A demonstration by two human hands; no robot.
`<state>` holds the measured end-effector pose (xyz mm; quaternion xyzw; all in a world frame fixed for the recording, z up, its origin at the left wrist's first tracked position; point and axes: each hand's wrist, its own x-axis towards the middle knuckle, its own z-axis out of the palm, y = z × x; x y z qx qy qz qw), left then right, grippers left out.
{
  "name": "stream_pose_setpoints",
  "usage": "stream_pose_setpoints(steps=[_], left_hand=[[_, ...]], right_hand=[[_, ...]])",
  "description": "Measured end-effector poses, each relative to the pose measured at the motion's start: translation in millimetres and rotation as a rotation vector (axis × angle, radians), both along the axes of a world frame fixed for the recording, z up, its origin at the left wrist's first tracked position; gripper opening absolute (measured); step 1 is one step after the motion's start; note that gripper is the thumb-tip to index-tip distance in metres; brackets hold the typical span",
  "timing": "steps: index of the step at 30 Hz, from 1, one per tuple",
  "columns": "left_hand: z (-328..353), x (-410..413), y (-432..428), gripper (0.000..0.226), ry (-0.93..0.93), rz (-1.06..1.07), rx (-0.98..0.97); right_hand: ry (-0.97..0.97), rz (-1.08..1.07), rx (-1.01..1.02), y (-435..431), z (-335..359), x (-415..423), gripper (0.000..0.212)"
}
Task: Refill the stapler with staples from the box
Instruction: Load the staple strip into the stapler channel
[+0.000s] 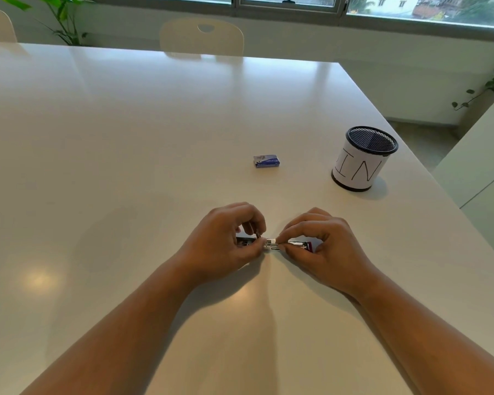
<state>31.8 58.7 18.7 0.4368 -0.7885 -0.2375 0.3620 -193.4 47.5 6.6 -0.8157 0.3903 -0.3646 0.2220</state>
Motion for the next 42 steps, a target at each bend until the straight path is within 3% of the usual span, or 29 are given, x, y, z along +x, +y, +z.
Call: stream_pose_setpoints(steps=[13,20,29,42], left_hand=[[1.5,-0.2,0.8,0.014,-0.002,-0.002,0.006],[1.4,-0.2,0.1,0.014,-0.01,0.0,0.011],[0.7,0.4,-0.6,0.015,-0.009,0.004,0.001],[0.0,2.4,-2.0,0.016,0.012,0.047,0.023]], right_hand=[[0.027,0.011,0.013,0.2,0.6,1.8,0.012],[0.034,0.001,0.005,0.3,0.3,1.7,0.025],[0.066,0.002,-0.028,1.8,0.1,3.6,0.013],[0.204,-0.056,-0.061,9.2,8.8,9.6,0.015]])
